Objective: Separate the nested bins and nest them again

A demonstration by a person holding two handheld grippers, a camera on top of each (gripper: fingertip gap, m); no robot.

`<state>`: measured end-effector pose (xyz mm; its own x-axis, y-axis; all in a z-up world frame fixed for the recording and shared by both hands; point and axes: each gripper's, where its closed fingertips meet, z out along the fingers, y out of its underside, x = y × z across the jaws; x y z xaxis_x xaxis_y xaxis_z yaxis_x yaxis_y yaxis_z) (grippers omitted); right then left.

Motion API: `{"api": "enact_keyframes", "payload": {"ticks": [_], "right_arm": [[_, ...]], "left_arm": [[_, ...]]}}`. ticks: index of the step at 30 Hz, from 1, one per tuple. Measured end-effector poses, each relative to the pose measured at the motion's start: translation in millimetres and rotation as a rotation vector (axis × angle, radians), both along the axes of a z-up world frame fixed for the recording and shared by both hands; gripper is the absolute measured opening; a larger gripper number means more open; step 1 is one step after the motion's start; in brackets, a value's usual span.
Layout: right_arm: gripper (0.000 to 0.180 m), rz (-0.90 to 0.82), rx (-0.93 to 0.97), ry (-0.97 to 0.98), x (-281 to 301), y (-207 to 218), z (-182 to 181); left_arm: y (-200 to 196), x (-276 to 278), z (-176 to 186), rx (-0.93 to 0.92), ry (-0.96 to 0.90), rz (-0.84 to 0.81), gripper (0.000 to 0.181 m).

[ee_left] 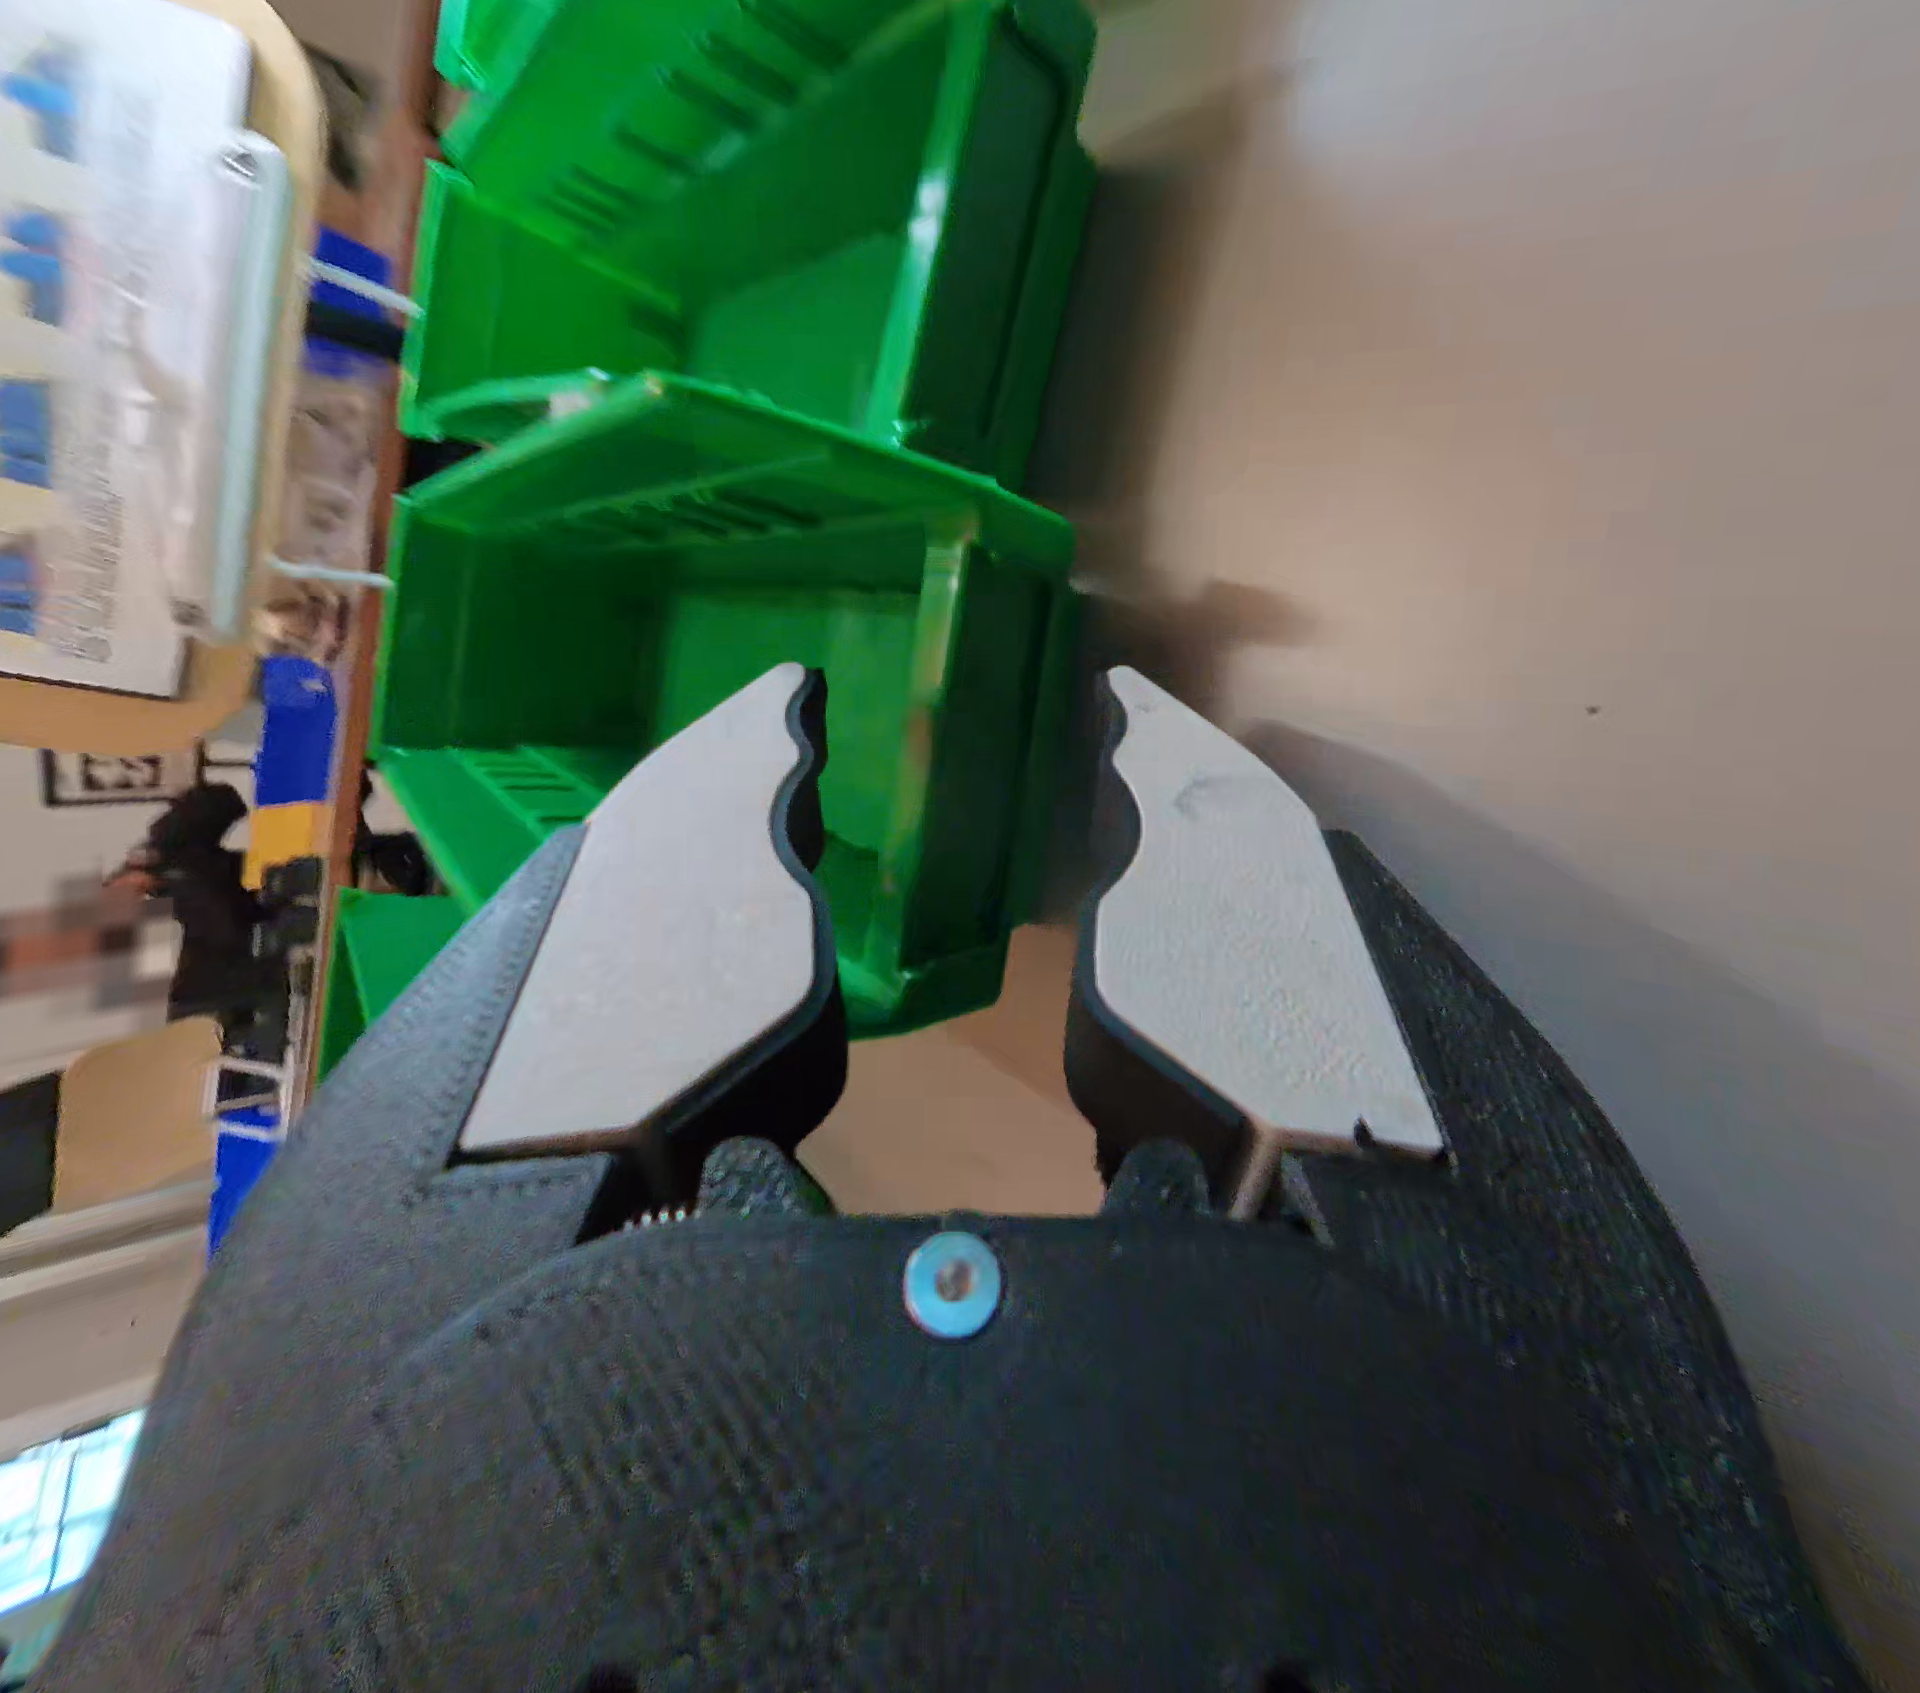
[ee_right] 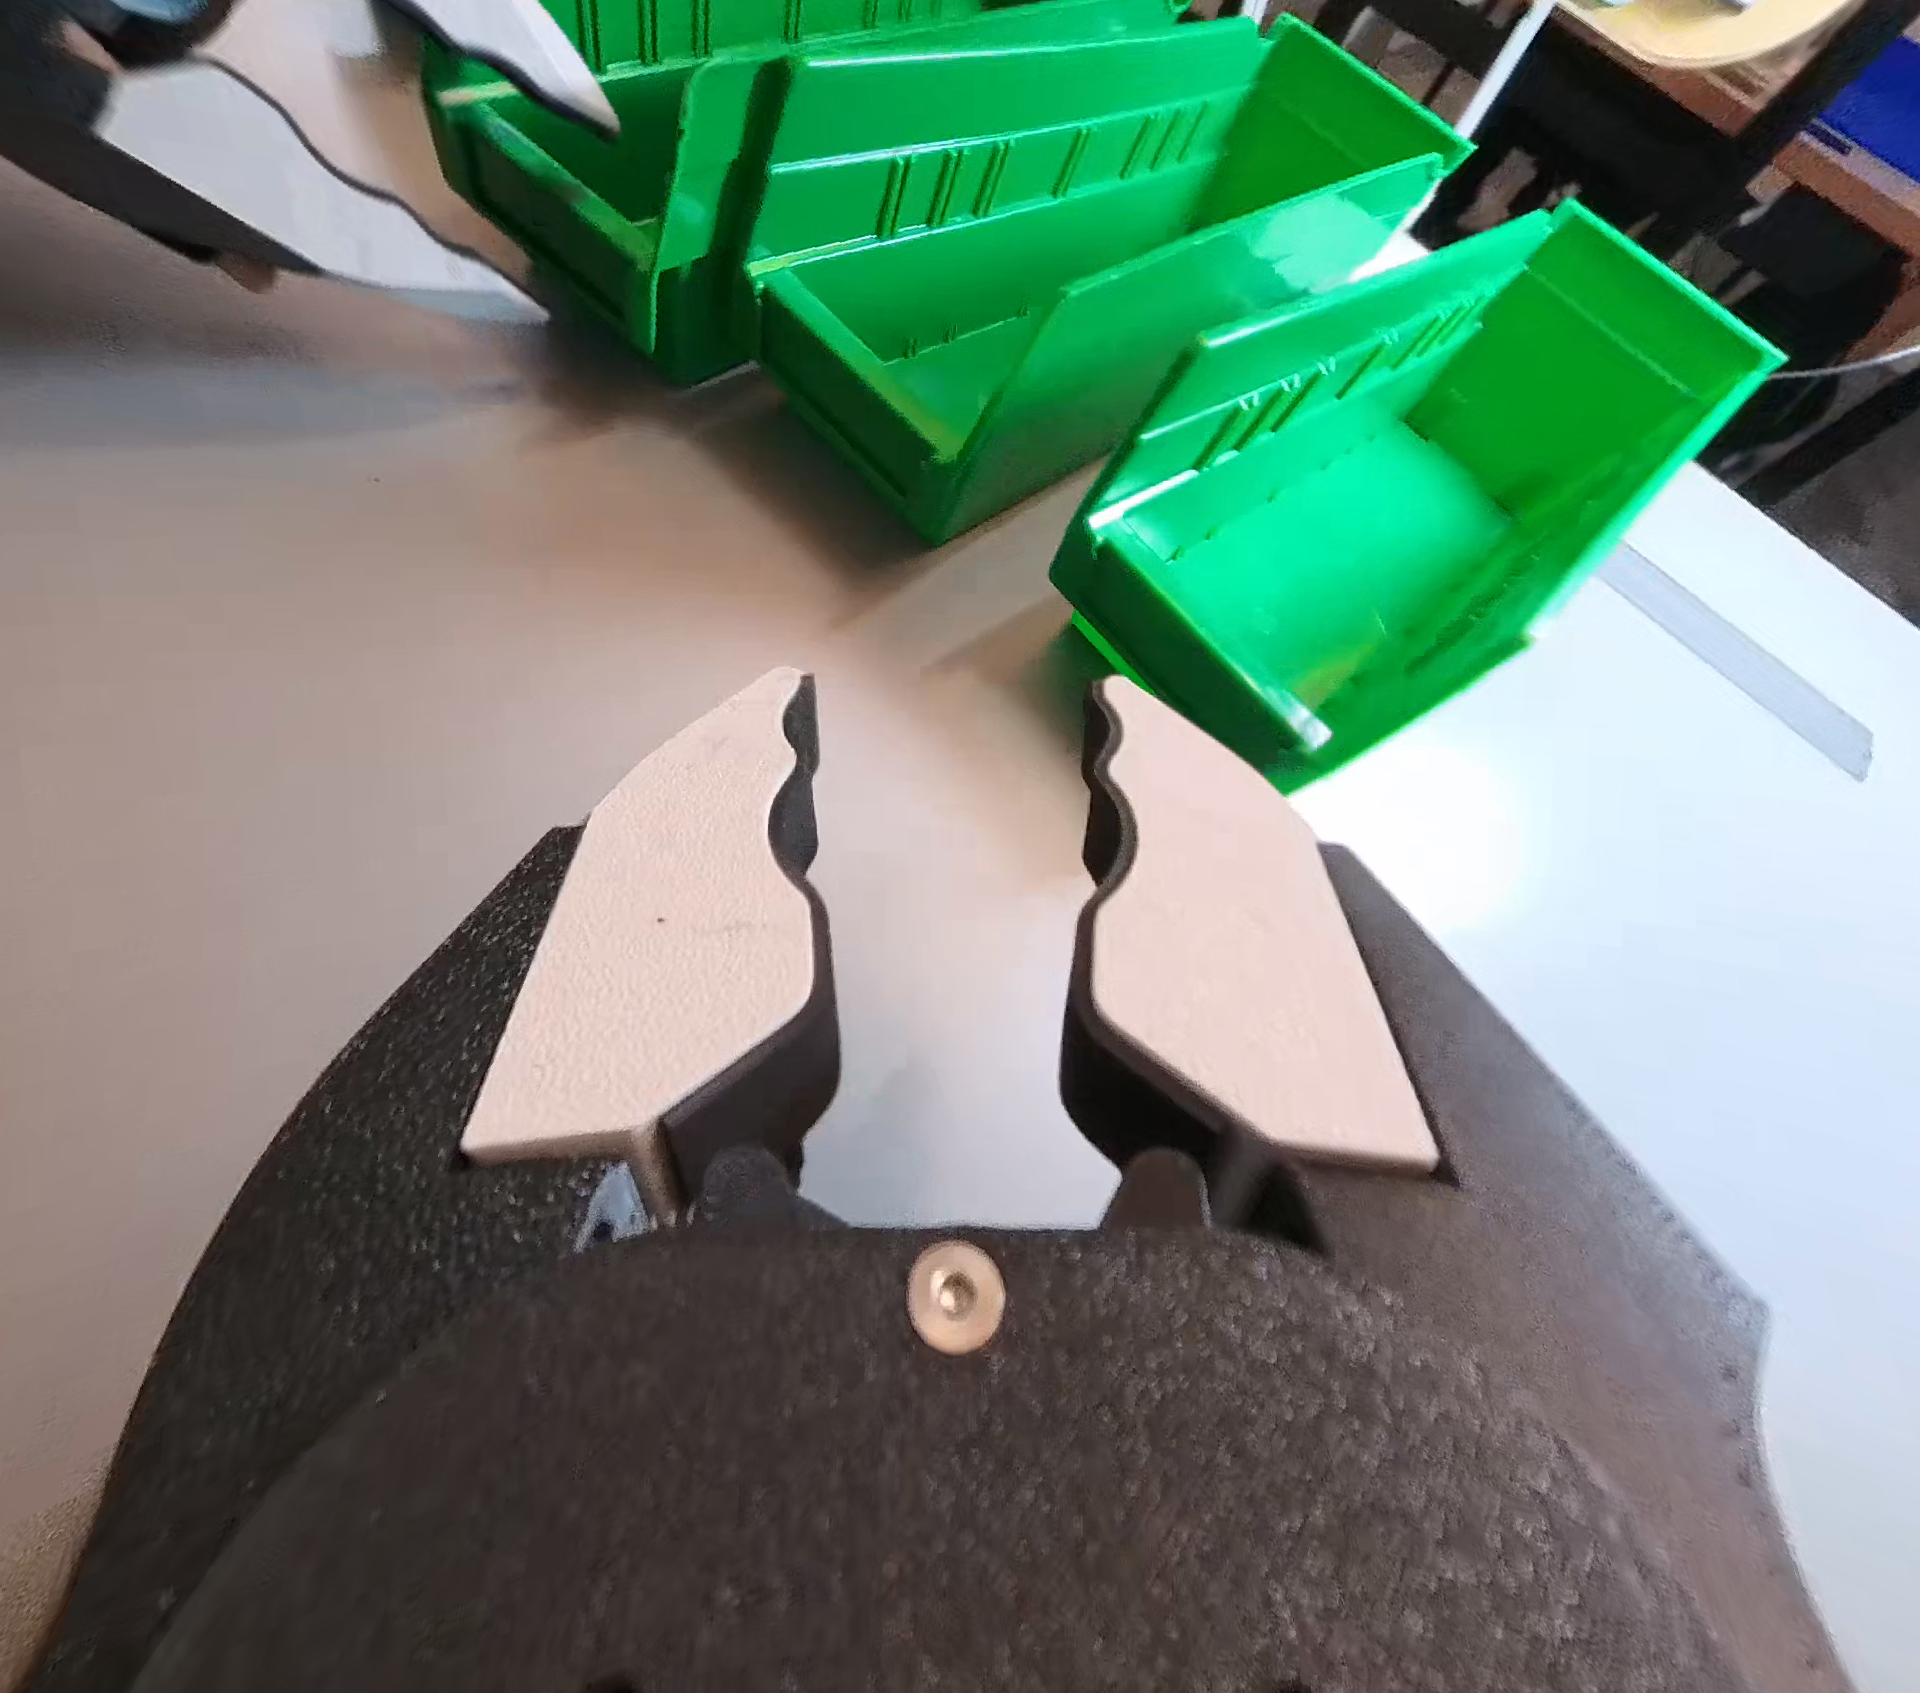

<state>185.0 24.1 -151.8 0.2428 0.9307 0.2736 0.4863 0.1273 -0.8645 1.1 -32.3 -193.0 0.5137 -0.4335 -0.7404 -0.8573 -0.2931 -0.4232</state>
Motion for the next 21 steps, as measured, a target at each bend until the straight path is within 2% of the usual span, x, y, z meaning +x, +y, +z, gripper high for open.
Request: {"api": "enact_keyframes", "payload": {"ticks": [2,5,12,21], "right_arm": [[0.049,-0.006,-0.005,0.028,5,2,-1],[0.048,-0.006,-0.010,0.059,7,4,-4],[0.047,0.012,-0.014,0.095,-1,5,-7],[0.045,0.004,-0.020,0.112,-2,6,-8]], "left_arm": [[4,-9,-15,-0.081,0.022,0.038,0.047],[7,-28,-22,-0.082,0.081,0.072,0.035],[3,-54,-18,-0.097,0.004,0.117,0.035],[13,-66,-19,-0.082,0.043,0.109,0.035]]}}
